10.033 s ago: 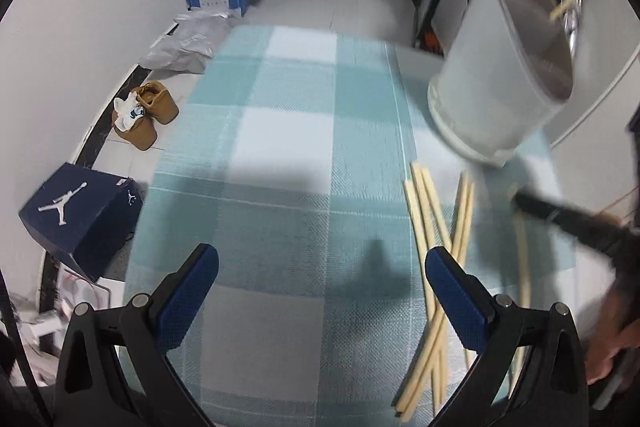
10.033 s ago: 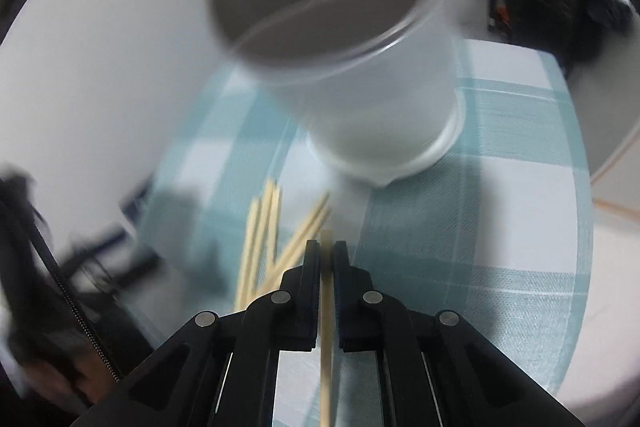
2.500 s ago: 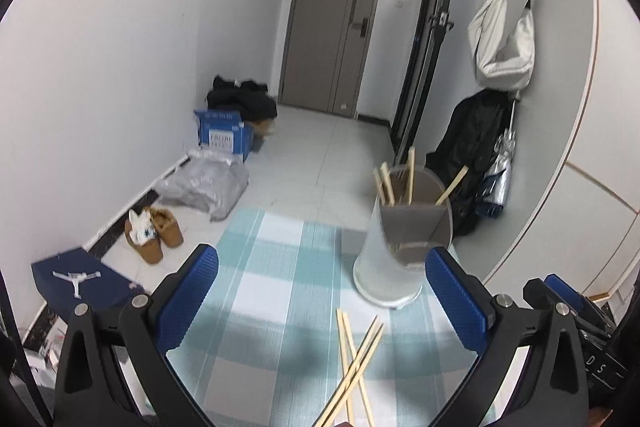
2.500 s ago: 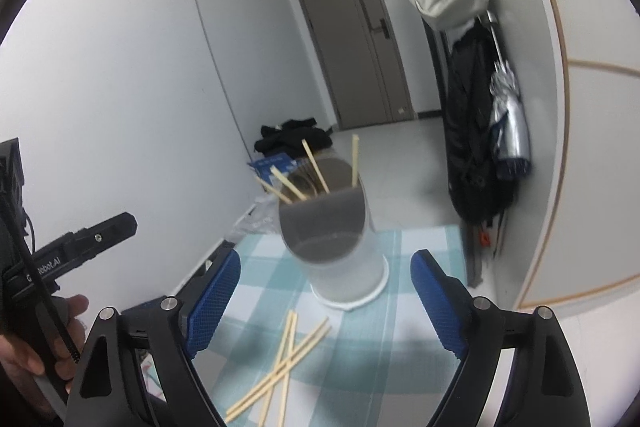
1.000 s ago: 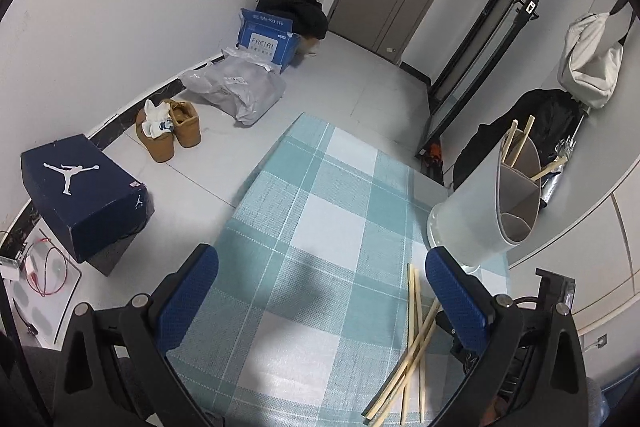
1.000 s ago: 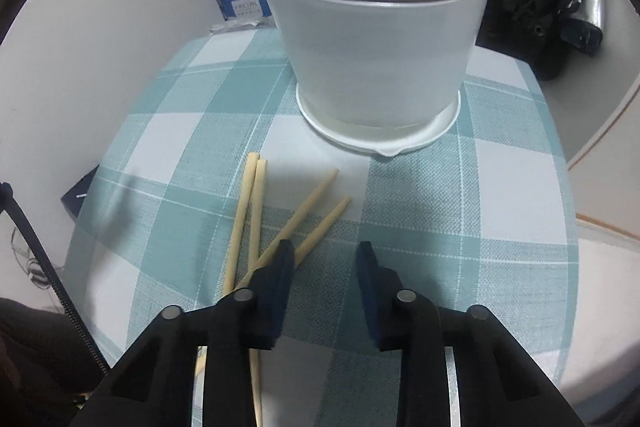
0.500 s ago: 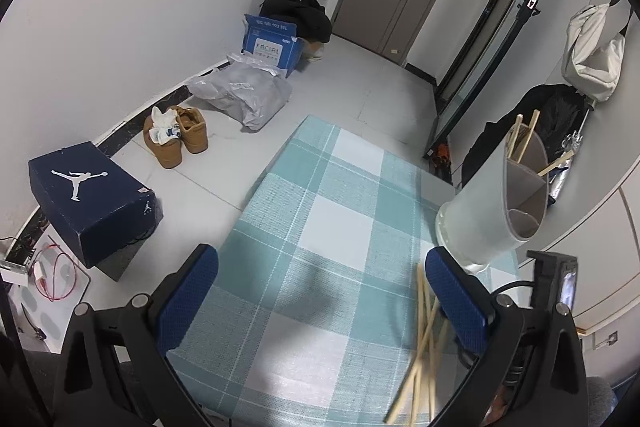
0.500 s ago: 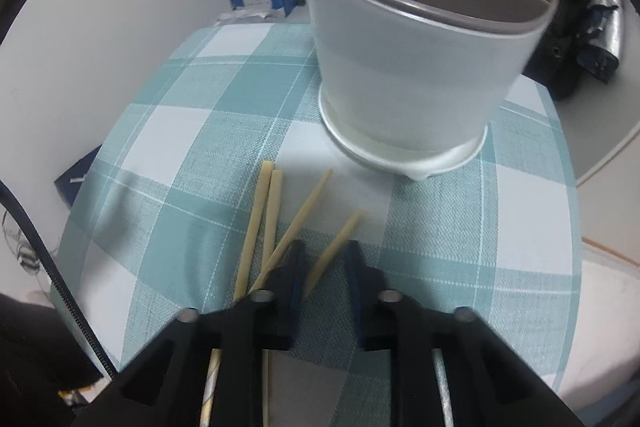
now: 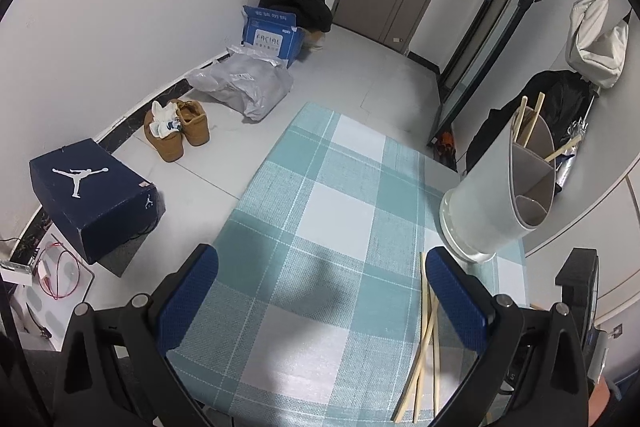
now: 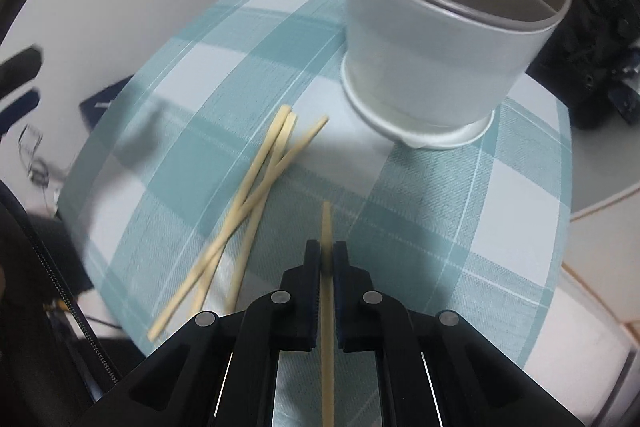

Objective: Organize utensils
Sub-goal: 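Close the right gripper on one wooden chopstick, then lower the left gripper and close it on another chopstick while the right gripper holds its chopstick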

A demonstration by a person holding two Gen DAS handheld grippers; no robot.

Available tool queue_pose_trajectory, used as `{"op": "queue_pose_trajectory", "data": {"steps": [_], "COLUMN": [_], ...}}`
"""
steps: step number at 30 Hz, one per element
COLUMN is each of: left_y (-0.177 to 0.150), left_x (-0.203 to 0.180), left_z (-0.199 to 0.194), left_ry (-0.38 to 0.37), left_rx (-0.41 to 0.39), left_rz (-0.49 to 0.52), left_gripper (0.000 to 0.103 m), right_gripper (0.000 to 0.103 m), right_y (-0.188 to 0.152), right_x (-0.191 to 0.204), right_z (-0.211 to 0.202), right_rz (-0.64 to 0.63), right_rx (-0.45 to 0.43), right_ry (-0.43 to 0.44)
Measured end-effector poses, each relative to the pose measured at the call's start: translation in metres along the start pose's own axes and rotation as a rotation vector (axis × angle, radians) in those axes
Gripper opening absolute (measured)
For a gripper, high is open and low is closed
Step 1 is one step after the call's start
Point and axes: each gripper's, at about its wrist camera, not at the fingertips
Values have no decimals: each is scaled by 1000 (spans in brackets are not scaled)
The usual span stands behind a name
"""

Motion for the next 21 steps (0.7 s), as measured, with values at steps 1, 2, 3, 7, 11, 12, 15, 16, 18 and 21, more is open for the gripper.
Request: {"op": "queue_pose_trajectory", "data": {"steps": [1,2,3,7,11,12,15,16,18,21], "left_y": [-1,-1,-3,-7,-13,-16,-21,-22,-25,-28], "left_x": [0,-2,-2,-5,-16,-19,-28,-30,-37,-45], "left_z": [2,3,4,8,12,15,22,22,26,30], "left_ry": [5,9,6,-18,36,49,61,62,73,84], "left_rx": [6,12,16,36,30,38,53,56,59,75], "left_rz": [3,6,9,23,80,101,141,149,179,212], "left_gripper": [102,102,102,102,102,102,102,102,102,102], "right_gripper": [6,7,8,9,10,9,4,4,4,4], "right_y": [-1,-4,-5,-1,0,1,6,7,6,5], "right_x": [1,0,1,-2,0,1,1,1,-8,-23], "right_z": [1,0,0,6,9,10,13,14,11,3], "right_rz": [-11,-25,-38,-26,-18,-21,-14,-9,43,111], "right_rx": [0,1,2,-21,-69,-76,-90,-97,-115,-153], "right_ry": [-3,-12,-23,-14,-13,-15,-13,-16,17,47]}}
Point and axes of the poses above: each gripper's, at about its wrist camera, not at the fingertips, and z roughly the way its jaws point, x to its left, y to its top, and after that the axes turned 1 degree about -x, right-handed
